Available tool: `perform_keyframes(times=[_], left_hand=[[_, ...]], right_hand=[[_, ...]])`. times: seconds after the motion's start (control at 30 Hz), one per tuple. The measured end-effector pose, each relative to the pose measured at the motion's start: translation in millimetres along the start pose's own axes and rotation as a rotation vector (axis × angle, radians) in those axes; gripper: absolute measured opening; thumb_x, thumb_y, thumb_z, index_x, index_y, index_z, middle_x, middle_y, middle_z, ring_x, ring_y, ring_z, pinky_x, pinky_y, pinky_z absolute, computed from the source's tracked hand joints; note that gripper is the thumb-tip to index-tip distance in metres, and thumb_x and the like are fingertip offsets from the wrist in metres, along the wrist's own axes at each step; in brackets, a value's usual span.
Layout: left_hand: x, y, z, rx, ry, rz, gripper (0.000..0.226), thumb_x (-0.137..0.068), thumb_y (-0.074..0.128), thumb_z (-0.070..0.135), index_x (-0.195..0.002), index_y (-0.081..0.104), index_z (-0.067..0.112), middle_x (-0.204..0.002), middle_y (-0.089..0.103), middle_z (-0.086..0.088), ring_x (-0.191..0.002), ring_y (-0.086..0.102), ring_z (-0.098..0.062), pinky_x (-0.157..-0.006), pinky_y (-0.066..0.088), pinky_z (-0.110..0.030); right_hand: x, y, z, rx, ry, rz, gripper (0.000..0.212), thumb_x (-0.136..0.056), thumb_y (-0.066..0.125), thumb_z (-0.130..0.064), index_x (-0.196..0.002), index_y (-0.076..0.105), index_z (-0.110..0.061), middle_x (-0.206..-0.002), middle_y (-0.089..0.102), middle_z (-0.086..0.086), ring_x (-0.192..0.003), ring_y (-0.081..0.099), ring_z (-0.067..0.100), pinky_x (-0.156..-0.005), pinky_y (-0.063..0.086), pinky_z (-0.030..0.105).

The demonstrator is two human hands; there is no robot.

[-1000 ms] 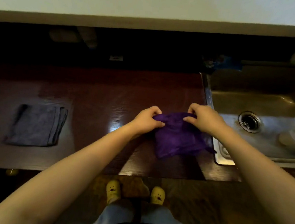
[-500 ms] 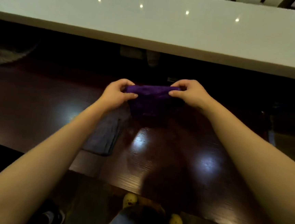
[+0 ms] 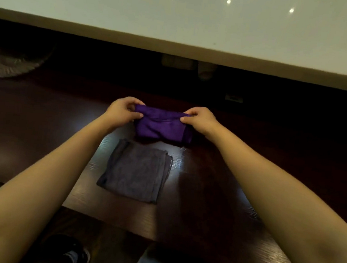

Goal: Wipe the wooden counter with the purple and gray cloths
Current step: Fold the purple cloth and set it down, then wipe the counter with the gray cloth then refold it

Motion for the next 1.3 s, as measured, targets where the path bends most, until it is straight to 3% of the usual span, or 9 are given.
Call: perform_keyframes(times=[0.13, 0.23, 0.33, 0.43, 0.63, 0.9, 1.03, 1.13, 1.3], left_hand=[[-24.9, 4.2, -13.7, -0.117, -0.058, 0.101, 0.042, -0.075, 0.068, 0.003, -0.115, 0.056, 0.008, -0.084, 0.058, -0.008, -0.074, 0.059, -0.017, -0.074, 0.052, -0.033], [-10.7, 11.5, -11.4, -0.333, -0.007, 0.154, 0.056, -0.075, 0.071, 0.014, -0.126, 0.048, 0.014, -0.112, 0.056, -0.012, -0.093, 0.059, -0.026, -0.087, 0.046, -0.031], [33.7, 13.3, -15.7, -0.518, 0.172, 0.215, 0.05, -0.078, 0.065, 0.021, -0.124, 0.049, 0.012, -0.116, 0.054, -0.021, -0.103, 0.054, -0.036, -0.093, 0.041, -0.038], [79.6, 20.1, -36.1, -0.576, 0.34, 0.192, 0.044, -0.08, 0.052, 0.025, -0.121, 0.051, 0.009, -0.116, 0.058, -0.018, -0.106, 0.051, -0.035, -0.095, 0.034, -0.035], [111.4, 52.3, -79.4, -0.688, 0.407, 0.04, 0.047, -0.088, 0.042, 0.029, -0.129, 0.049, 0.008, -0.139, 0.045, -0.018, -0.128, 0.04, -0.033, -0.11, 0.027, -0.042], [145.4, 151.7, -25.1, -0.498, 0.487, -0.051, 0.044, -0.087, 0.039, 0.021, -0.128, 0.049, 0.006, -0.14, 0.043, -0.019, -0.13, 0.031, -0.026, -0.112, 0.018, -0.032], [139.4, 123.0, -19.1, -0.305, 0.448, 0.073, 0.039, -0.089, 0.037, 0.018, -0.123, 0.054, 0.008, -0.139, 0.043, -0.015, -0.127, 0.036, -0.021, -0.11, 0.023, -0.029], [113.2, 72.7, -48.3, -0.598, 0.327, 0.249, 0.044, -0.089, 0.036, 0.028, -0.128, 0.049, 0.012, -0.144, 0.039, -0.016, -0.134, 0.033, -0.029, -0.112, 0.025, -0.046], [103.2, 60.5, -84.0, -0.886, 0.172, 0.173, 0.059, -0.088, 0.023, 0.05, -0.142, 0.028, 0.025, -0.154, 0.021, -0.01, -0.142, 0.014, -0.028, -0.113, 0.012, -0.053]], right_hand=[[-16.0, -0.6, -2.8, 0.274, -0.043, 0.113, 0.03, -0.083, 0.066, -0.016, -0.112, 0.065, -0.007, -0.11, 0.066, 0.011, -0.104, 0.06, 0.025, -0.091, 0.044, 0.029], [-0.2, 3.7, -12.6, 0.592, -0.126, 0.196, 0.039, -0.084, 0.063, -0.02, -0.122, 0.056, -0.014, -0.123, 0.057, 0.013, -0.117, 0.048, 0.033, -0.096, 0.04, 0.039], [50.2, 26.1, -32.7, 0.764, -0.533, 0.339, 0.031, -0.078, 0.059, -0.014, -0.109, 0.061, -0.013, -0.109, 0.06, 0.011, -0.102, 0.051, 0.035, -0.083, 0.041, 0.042], [101.5, 79.5, -21.5, 0.768, -0.752, 0.093, 0.028, -0.079, 0.046, -0.022, -0.096, 0.065, -0.01, -0.096, 0.065, 0.011, -0.092, 0.057, 0.034, -0.078, 0.046, 0.041], [132.7, 131.3, 23.3, 0.89, -0.668, -0.101, 0.057, -0.067, 0.077, -0.04, -0.114, 0.064, -0.011, -0.125, 0.063, 0.008, -0.116, 0.058, 0.023, -0.101, 0.044, 0.037], [183.4, 60.3, 66.9, 0.968, -0.488, 0.211, 0.041, -0.079, 0.048, -0.038, -0.102, 0.065, -0.009, -0.117, 0.066, 0.011, -0.108, 0.061, 0.027, -0.104, 0.03, 0.039], [195.2, 80.3, 77.0, 0.983, -0.491, 0.114, 0.065, -0.079, 0.05, -0.05, -0.134, 0.045, -0.018, -0.144, 0.045, 0.012, -0.134, 0.038, 0.033, -0.108, 0.02, 0.053], [172.8, 91.9, 76.5, 1.003, -0.588, 0.008, 0.063, -0.085, 0.039, -0.057, -0.142, 0.034, -0.033, -0.152, 0.033, 0.005, -0.142, 0.023, 0.035, -0.107, 0.013, 0.06], [124.8, 86.5, 68.0, 1.026, -0.504, 0.0, 0.062, -0.087, 0.032, -0.06, -0.144, 0.028, -0.036, -0.156, 0.024, 0.005, -0.144, 0.011, 0.035, -0.111, 0.005, 0.066]])
Point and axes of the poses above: each hand's wrist, its own x-axis away from the middle knuckle, its own y-axis out of the palm, z = x × y, the point moved 6 cm from there along -x, towards the middle knuckle
